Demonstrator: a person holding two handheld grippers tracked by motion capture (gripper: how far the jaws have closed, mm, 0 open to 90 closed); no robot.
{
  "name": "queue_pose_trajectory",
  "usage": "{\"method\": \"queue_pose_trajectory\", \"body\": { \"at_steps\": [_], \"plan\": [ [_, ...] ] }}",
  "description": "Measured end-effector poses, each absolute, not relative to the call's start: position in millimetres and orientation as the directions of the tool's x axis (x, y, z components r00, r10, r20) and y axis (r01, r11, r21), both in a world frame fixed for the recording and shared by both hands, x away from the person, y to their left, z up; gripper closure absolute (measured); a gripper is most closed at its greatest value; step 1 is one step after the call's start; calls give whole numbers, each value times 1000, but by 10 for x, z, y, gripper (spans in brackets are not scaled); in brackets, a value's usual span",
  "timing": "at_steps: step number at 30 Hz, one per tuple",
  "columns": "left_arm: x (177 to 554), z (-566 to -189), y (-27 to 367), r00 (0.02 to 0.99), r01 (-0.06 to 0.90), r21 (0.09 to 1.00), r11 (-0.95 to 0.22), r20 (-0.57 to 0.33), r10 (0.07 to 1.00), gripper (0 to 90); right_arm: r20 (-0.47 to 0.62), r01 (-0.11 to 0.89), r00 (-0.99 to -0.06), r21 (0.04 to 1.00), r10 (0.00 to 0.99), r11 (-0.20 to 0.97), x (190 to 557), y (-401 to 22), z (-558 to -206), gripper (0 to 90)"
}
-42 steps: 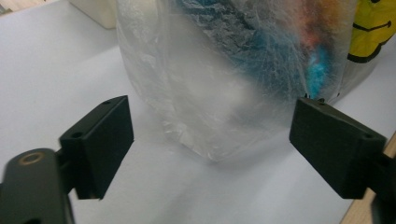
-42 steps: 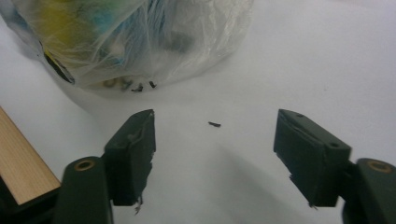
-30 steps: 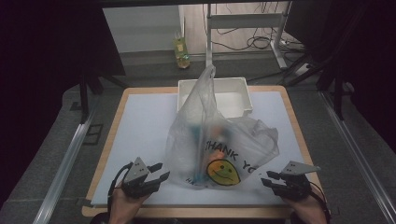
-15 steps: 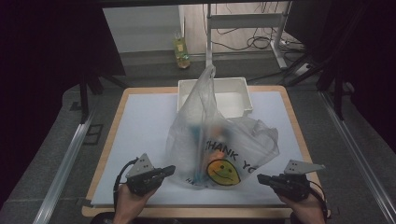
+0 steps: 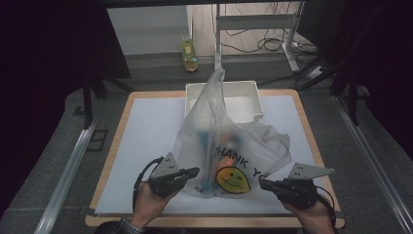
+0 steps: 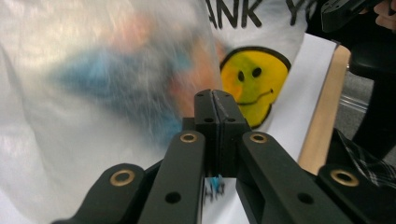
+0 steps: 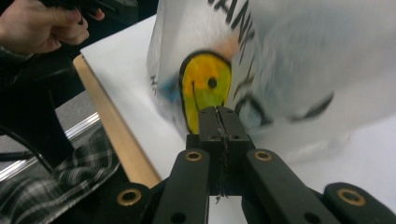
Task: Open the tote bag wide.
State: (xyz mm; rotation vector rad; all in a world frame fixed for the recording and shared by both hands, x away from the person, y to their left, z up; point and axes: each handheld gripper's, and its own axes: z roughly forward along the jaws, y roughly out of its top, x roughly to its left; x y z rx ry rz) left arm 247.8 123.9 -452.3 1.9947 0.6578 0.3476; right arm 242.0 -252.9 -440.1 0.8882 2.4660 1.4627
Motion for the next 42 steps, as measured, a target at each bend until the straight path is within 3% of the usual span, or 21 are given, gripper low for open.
{"method": "queue_pose_trajectory", "body": {
  "at_steps": [17, 31, 36, 42],
  "plan": [
    [3048, -5030, 1307, 714, 451, 795, -406, -48, 699, 890, 126, 456, -701, 836, 702, 305, 3003, -2587, -4594, 889],
    [3318, -5360, 1375, 672, 549, 707, -446, -55, 739, 891, 143, 619, -595, 710, 791, 336, 3488, -2741, -5076, 889],
    [3326, -5371, 1394, 668, 561, 701, -440, -70, 740, 890, 154, 637, -594, 689, 790, 345, 3512, -2749, -5129, 889],
    [3218, -5161, 1400, 695, 514, 752, -412, -83, 714, 891, 155, 595, -637, 723, 755, 352, 3364, -2725, -4943, 888]
  ]
}}
